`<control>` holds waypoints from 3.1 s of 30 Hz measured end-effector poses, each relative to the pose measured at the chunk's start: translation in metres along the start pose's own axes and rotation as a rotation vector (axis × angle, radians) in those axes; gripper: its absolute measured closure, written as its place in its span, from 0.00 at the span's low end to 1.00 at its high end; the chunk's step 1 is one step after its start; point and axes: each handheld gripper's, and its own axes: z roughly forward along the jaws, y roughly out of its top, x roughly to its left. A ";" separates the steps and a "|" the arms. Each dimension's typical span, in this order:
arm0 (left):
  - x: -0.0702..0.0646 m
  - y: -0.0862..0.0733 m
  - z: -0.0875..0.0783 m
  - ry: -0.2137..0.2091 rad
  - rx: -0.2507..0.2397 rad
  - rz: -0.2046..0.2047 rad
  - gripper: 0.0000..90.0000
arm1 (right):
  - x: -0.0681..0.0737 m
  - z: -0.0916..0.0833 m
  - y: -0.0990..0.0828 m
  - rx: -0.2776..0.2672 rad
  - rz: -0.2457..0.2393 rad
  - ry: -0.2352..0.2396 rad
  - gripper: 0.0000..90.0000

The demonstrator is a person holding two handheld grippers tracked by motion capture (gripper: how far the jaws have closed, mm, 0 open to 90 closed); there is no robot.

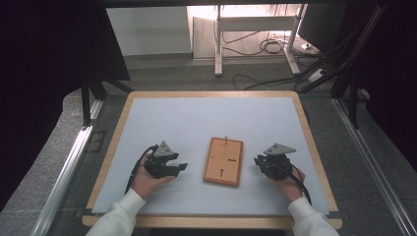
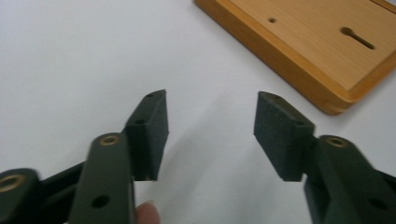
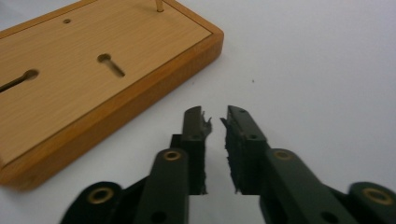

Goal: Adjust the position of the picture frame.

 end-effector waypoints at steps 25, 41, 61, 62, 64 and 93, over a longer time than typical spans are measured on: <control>0.007 -0.003 0.002 0.002 0.001 -0.022 0.43 | 0.036 0.048 0.025 0.074 -0.125 0.094 1.00; 0.011 -0.004 0.001 0.005 -0.002 -0.035 0.43 | 0.050 0.052 0.029 0.061 -0.157 0.148 1.00; 0.014 -0.005 0.001 0.012 -0.001 -0.040 0.43 | 0.071 0.017 0.010 0.074 -0.218 0.220 1.00; 0.013 -0.005 0.001 0.013 -0.001 -0.038 0.43 | 0.073 0.016 0.009 0.078 -0.221 0.225 1.00; 0.013 -0.005 0.001 0.013 -0.001 -0.038 0.43 | 0.076 0.017 0.009 0.081 -0.233 0.240 1.00; 0.015 -0.006 0.001 0.013 -0.001 -0.040 0.41 | 0.057 -0.003 0.002 0.007 -0.156 0.213 1.00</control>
